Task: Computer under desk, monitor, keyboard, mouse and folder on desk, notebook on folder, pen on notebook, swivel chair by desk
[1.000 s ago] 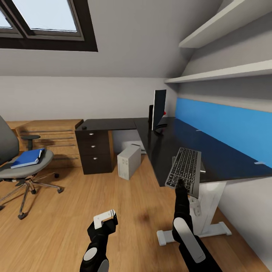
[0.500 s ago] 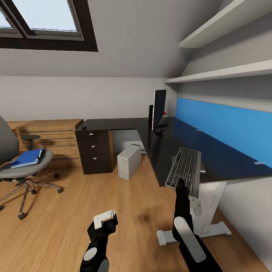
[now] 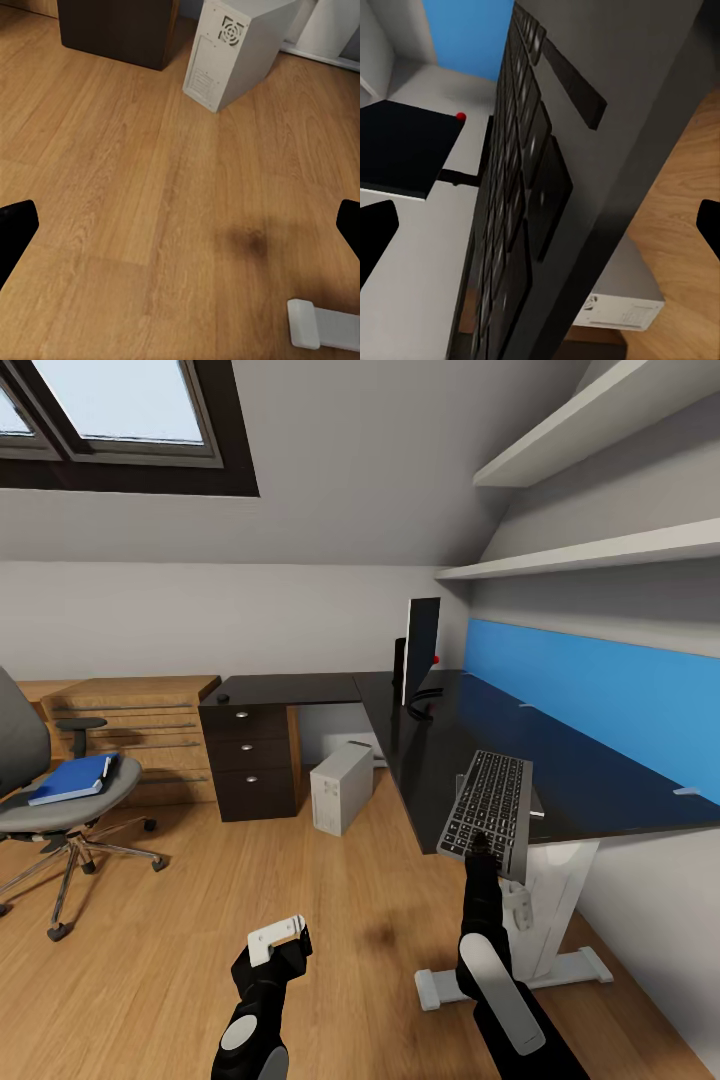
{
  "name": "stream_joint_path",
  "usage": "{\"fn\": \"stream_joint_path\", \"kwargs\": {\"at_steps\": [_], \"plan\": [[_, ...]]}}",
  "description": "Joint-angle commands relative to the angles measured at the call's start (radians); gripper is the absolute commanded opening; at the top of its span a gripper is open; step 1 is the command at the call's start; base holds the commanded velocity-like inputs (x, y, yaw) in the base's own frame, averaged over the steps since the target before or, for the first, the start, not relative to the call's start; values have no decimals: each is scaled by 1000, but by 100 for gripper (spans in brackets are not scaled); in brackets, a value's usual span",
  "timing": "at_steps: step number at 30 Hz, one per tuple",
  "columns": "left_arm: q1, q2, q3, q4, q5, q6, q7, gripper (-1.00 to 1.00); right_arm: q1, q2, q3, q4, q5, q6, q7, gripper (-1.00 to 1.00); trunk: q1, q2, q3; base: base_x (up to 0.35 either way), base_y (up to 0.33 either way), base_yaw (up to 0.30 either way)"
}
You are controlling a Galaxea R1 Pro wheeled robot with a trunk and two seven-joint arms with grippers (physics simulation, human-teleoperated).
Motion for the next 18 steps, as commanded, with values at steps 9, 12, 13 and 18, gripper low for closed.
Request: {"fn": "stream_joint_path", "kwargs": {"at_steps": [9,12,13,18], "plan": [[-1,0,-1,-2,3,4,8,100,-1,-2,2,-5,-2,1,3,100,0,-1,-1,0,0,0],[-1,0,-1,-2,3,4,8,100,-1,-1,2,-5,-2,2,1,-100,0,-1,-1,0,0,0],[-1,0,-1,-1,3,4,8,100,-1,-1,2,-5,-2,2,1,-100,0,-1,-1,0,0,0],[-1,0,-1,-1,4,4,8,100,-1,-1,2,-6,-2,0,3,-100,0,-1,-1,0,0,0]]}}
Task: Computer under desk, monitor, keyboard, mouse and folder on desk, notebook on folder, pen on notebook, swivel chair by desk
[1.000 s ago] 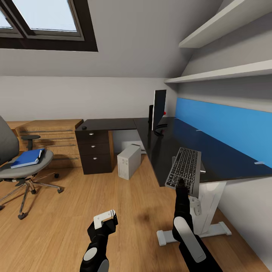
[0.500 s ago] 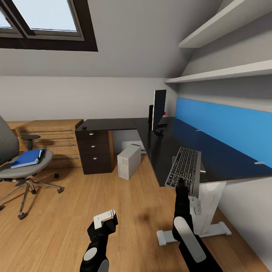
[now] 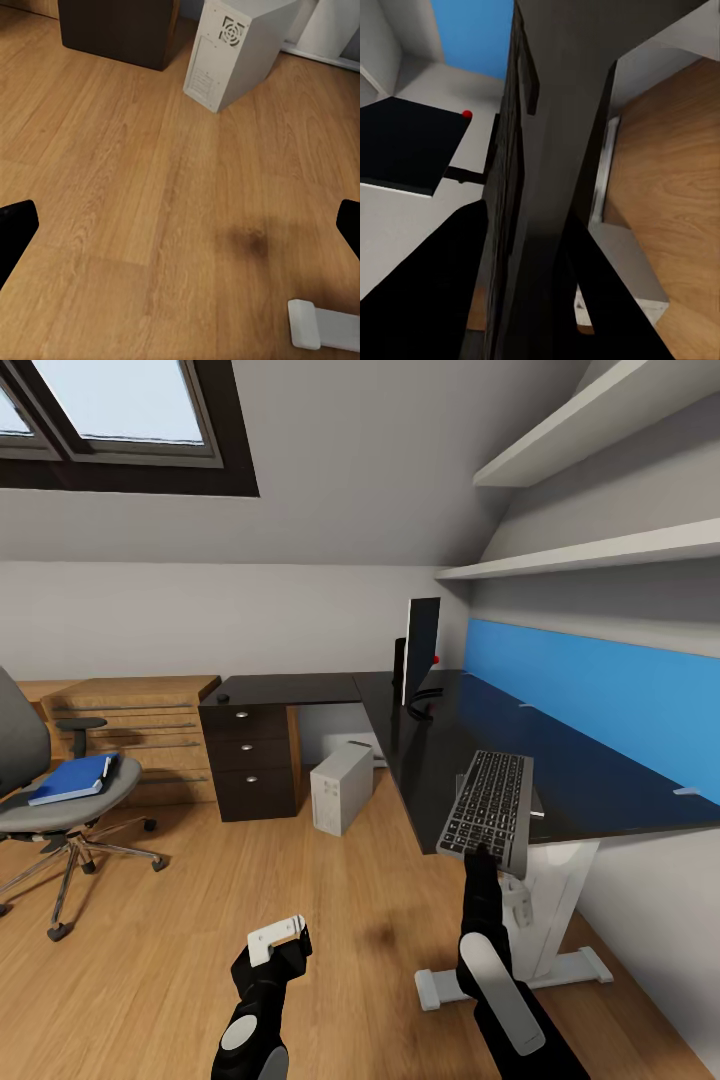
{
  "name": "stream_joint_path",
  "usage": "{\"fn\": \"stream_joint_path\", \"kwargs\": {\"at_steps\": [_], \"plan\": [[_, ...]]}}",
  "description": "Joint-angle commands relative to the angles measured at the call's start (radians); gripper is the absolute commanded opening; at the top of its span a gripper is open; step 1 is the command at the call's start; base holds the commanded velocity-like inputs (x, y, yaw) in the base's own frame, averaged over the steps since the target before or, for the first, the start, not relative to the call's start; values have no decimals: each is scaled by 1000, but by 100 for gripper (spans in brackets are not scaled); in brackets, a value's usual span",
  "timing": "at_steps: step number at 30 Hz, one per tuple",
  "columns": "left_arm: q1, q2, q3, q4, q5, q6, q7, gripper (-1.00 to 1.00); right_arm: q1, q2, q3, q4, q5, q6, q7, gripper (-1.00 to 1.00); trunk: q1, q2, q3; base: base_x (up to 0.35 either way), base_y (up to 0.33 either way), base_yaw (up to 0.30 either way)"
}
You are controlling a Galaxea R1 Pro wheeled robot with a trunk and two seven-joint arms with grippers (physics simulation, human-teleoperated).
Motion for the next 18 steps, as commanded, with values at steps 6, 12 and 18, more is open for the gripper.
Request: {"fn": "stream_joint_path", "kwargs": {"at_steps": [6,12,18], "plan": [[-1,0,-1,-2,5,4,7,100,-1,0,1,-1,-13,-13,-5,-100,0,0,-1,0,0,0],[-1,0,-1,-1,3,4,6,100,-1,0,0,-1,-13,-15,-5,-100,-12,21,8,0,0,0],[-1,0,-1,-1,4,4,6,100,-1,4,3,-9,-13,-32,-3,-100,-35,63,27,0,0,0]]}}
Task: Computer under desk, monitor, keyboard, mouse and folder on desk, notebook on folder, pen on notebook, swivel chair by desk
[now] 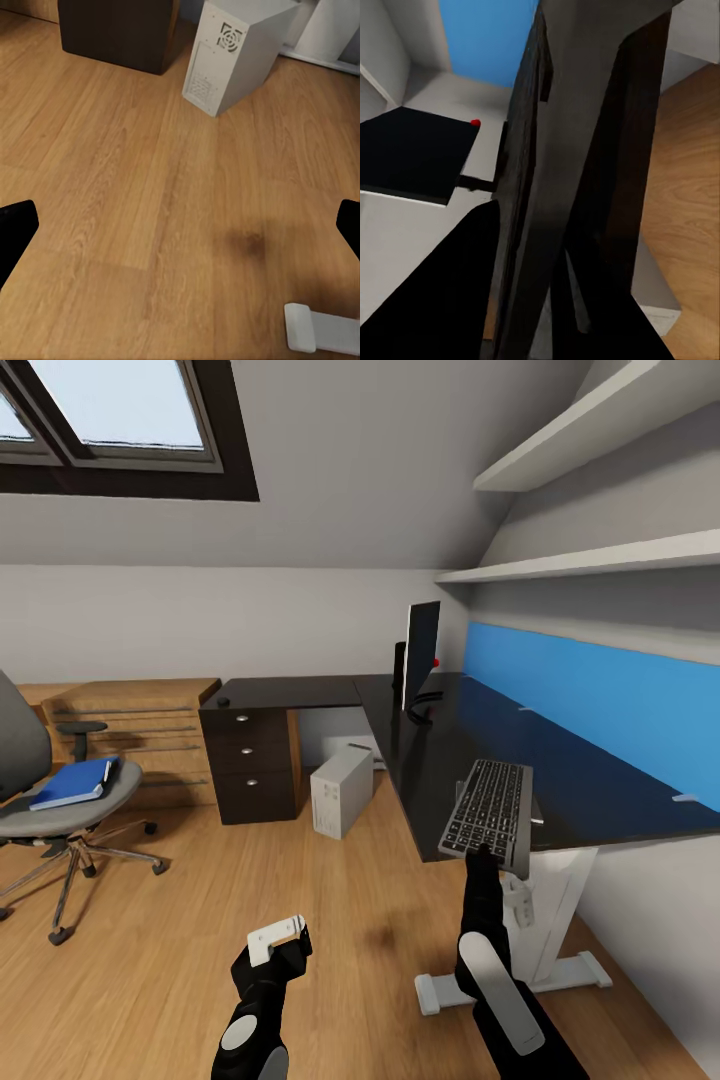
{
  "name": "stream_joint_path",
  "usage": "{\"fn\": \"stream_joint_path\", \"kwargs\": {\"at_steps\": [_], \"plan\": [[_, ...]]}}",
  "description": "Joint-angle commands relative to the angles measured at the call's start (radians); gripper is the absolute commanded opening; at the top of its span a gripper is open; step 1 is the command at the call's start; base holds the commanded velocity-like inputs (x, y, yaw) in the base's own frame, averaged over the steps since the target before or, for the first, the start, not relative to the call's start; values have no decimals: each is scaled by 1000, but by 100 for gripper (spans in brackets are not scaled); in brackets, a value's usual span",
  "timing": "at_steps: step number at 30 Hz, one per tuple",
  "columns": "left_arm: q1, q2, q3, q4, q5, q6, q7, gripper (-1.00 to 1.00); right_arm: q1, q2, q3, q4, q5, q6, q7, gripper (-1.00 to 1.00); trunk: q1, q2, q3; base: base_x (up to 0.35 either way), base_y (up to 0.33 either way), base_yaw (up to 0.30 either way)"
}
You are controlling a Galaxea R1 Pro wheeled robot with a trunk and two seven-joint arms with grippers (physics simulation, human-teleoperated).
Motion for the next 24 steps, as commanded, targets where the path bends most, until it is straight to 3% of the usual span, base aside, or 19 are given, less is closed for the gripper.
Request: {"fn": "stream_joint_path", "kwargs": {"at_steps": [1,5,14,16,17,19,24], "plan": [[-1,0,-1,-1,4,4,6,100,-1,1,2,-11,-13,-26,-4,-100,-4,7,2,0,0,0],[-1,0,-1,-1,6,4,5,100,-1,3,6,-26,-14,-87,-4,-100,-19,35,15,0,0,0],[-1,-1,-1,3,6,4,5,100,0,3,14,-29,-13,-98,0,-100,-46,84,37,0,0,0],[-1,-1,-1,9,7,4,5,100,3,3,41,-31,-11,-98,-1,-100,-46,84,37,0,0,0],[-1,-1,-1,11,7,4,5,100,11,1,92,-46,-10,-99,-4,-100,-46,84,37,0,0,0],[-1,-1,1,12,7,4,5,100,35,-2,142,-91,-10,-99,-8,-100,-46,84,37,0,0,0],[-1,1,6,12,8,4,4,100,103,-4,223,-182,-9,-93,-65,-100,-46,84,37,0,0,0]]}}
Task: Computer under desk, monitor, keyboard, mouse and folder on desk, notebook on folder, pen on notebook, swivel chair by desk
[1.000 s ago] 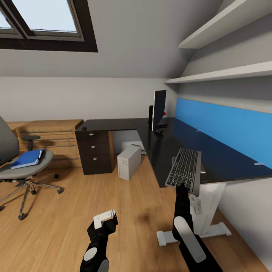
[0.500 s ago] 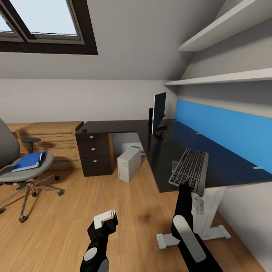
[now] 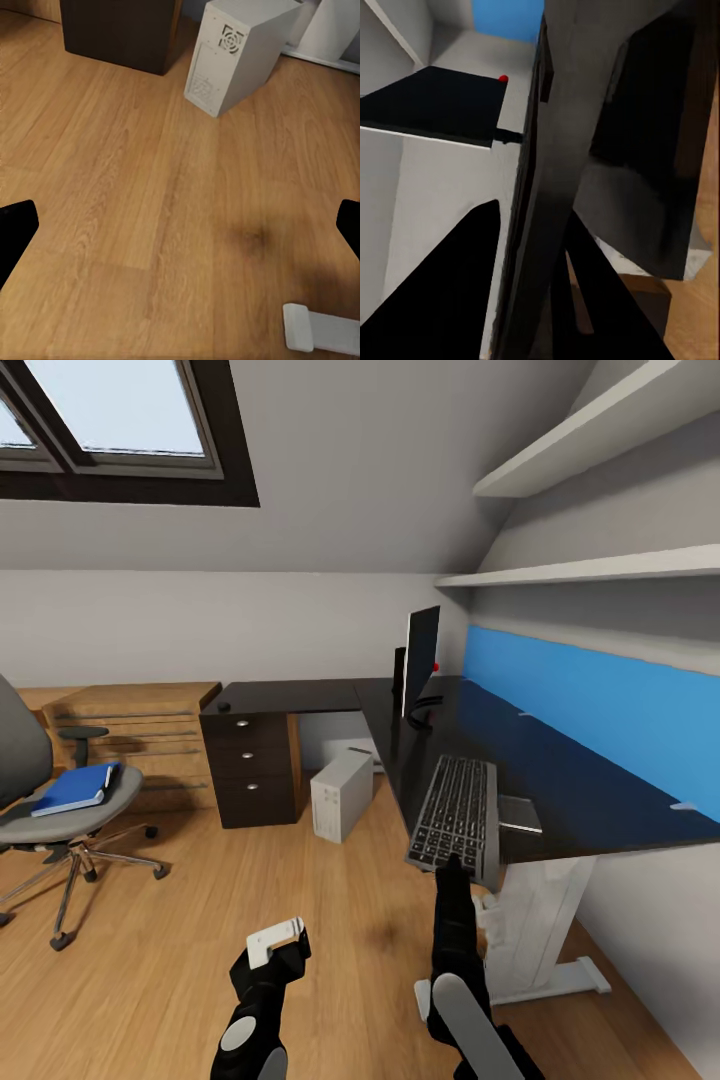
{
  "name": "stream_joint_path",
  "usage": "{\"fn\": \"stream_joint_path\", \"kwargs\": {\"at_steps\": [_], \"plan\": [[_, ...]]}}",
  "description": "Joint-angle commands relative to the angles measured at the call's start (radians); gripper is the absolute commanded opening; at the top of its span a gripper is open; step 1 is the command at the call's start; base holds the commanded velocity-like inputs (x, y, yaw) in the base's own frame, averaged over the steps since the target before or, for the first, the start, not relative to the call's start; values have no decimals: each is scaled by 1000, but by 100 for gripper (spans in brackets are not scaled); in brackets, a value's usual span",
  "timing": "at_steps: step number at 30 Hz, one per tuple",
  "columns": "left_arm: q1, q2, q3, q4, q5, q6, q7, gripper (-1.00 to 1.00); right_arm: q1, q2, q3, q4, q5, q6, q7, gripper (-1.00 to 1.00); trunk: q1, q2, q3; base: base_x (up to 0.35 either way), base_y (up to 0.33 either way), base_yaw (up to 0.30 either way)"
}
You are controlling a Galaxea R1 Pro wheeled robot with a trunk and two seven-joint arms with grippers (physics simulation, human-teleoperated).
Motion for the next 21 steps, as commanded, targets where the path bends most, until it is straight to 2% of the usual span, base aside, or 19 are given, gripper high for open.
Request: {"fn": "stream_joint_path", "kwargs": {"at_steps": [1,4,12,16,21], "plan": [[-1,0,-2,-1,4,4,6,100,2,-1,13,-6,13,-3,-20,-100,0,-1,-1,-23,0,0],[-1,0,-1,-1,4,4,6,100,7,0,31,-15,16,-3,-40,-100,0,-1,-1,-190,0,0],[-1,0,-1,-1,4,5,6,100,7,5,35,6,12,1,-39,-100,0,-1,-1,-323,0,0],[-1,0,-1,-1,4,5,6,100,7,3,35,7,17,-8,-16,-100,0,-1,-1,-310,0,0],[-1,0,-2,-1,3,4,6,100,7,-1,33,11,18,-12,31,-100,0,-1,-1,-76,0,0]]}}
